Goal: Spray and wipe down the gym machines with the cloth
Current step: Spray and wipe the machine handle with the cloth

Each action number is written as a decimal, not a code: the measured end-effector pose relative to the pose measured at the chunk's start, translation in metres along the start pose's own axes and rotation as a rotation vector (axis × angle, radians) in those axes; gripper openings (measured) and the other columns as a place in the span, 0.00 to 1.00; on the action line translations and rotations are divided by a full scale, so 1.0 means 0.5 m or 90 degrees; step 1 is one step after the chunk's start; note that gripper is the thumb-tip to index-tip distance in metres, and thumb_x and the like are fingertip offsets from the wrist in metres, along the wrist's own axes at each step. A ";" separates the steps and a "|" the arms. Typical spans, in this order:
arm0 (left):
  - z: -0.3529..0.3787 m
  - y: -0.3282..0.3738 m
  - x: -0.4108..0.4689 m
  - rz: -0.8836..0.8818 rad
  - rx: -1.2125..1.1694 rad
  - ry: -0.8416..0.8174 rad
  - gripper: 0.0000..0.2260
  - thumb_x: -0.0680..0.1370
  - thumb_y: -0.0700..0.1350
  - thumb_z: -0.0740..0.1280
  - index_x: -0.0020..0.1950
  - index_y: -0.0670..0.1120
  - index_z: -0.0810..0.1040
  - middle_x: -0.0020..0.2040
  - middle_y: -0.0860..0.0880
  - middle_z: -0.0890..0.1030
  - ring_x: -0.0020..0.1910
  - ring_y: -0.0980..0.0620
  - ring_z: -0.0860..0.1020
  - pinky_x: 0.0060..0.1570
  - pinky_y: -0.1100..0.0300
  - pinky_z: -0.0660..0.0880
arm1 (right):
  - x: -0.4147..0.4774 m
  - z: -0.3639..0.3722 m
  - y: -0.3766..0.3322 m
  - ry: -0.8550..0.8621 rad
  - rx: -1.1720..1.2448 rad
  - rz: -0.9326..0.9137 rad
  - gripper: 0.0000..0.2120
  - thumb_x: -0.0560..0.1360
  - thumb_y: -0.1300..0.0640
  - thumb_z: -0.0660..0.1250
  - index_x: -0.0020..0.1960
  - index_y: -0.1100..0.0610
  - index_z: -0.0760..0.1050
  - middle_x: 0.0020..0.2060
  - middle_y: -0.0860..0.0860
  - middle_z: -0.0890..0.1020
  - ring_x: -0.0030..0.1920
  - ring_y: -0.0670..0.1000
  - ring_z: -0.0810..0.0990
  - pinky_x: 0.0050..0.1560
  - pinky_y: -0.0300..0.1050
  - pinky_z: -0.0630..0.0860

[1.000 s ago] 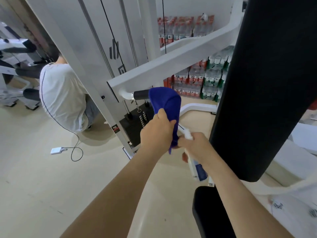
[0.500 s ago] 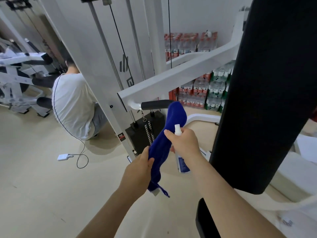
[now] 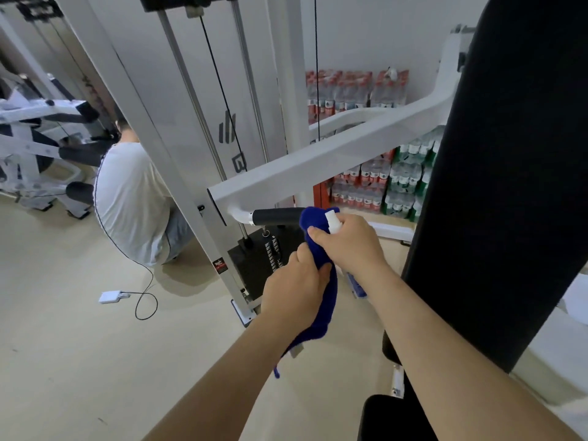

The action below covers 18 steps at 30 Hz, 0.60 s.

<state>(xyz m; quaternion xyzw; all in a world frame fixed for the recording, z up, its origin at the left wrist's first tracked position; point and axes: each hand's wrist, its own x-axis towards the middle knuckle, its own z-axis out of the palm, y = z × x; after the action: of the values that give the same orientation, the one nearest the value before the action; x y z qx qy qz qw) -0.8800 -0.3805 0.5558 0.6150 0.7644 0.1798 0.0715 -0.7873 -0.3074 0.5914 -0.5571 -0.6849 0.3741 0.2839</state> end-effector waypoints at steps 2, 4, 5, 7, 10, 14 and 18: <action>-0.005 0.012 0.018 0.009 -0.022 0.005 0.12 0.83 0.56 0.51 0.54 0.48 0.65 0.44 0.52 0.77 0.36 0.53 0.78 0.39 0.56 0.78 | 0.036 -0.022 -0.013 -0.081 -0.044 -0.021 0.09 0.75 0.46 0.69 0.43 0.50 0.75 0.39 0.49 0.80 0.40 0.50 0.79 0.36 0.44 0.70; -0.009 0.024 0.035 0.000 -0.067 0.003 0.12 0.83 0.55 0.51 0.54 0.48 0.65 0.44 0.51 0.77 0.37 0.52 0.78 0.40 0.54 0.78 | 0.074 -0.039 -0.028 -0.161 -0.092 -0.038 0.10 0.75 0.45 0.69 0.46 0.52 0.76 0.41 0.50 0.82 0.43 0.52 0.80 0.37 0.44 0.72; -0.009 0.029 0.046 -0.004 -0.085 0.010 0.12 0.83 0.55 0.52 0.55 0.47 0.65 0.44 0.50 0.78 0.38 0.51 0.78 0.41 0.53 0.78 | 0.093 -0.047 -0.036 -0.197 -0.107 -0.043 0.11 0.74 0.45 0.70 0.46 0.52 0.76 0.42 0.50 0.81 0.43 0.51 0.80 0.37 0.43 0.72; -0.005 0.038 0.061 -0.046 -0.128 0.035 0.13 0.83 0.55 0.53 0.55 0.46 0.66 0.43 0.50 0.77 0.39 0.50 0.78 0.41 0.52 0.78 | 0.109 -0.061 -0.047 -0.242 -0.089 -0.031 0.13 0.74 0.45 0.71 0.48 0.54 0.74 0.42 0.48 0.80 0.42 0.49 0.78 0.37 0.41 0.70; -0.005 0.042 0.052 -0.120 -0.248 0.134 0.14 0.79 0.56 0.62 0.58 0.48 0.69 0.51 0.53 0.77 0.50 0.53 0.76 0.48 0.60 0.75 | 0.102 -0.074 -0.038 -0.245 0.050 0.010 0.17 0.74 0.44 0.71 0.51 0.58 0.79 0.44 0.52 0.83 0.40 0.48 0.80 0.35 0.42 0.72; -0.010 0.008 0.000 0.253 0.001 0.214 0.25 0.75 0.51 0.68 0.71 0.50 0.67 0.71 0.48 0.68 0.72 0.47 0.63 0.69 0.54 0.65 | 0.075 -0.098 0.023 -0.267 0.251 0.056 0.12 0.75 0.47 0.71 0.52 0.55 0.81 0.41 0.52 0.85 0.28 0.46 0.81 0.30 0.41 0.76; -0.013 -0.034 0.051 0.416 0.252 0.054 0.22 0.75 0.51 0.61 0.69 0.55 0.72 0.76 0.48 0.64 0.77 0.42 0.56 0.74 0.41 0.53 | 0.065 -0.114 0.074 -0.272 0.306 0.106 0.13 0.76 0.50 0.71 0.55 0.57 0.80 0.49 0.59 0.85 0.25 0.51 0.77 0.30 0.45 0.76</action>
<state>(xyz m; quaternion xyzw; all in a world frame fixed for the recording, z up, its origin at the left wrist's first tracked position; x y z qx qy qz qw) -0.9035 -0.3599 0.5584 0.8204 0.5500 0.0673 -0.1410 -0.7281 -0.2607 0.5918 -0.4372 -0.5734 0.6552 0.2253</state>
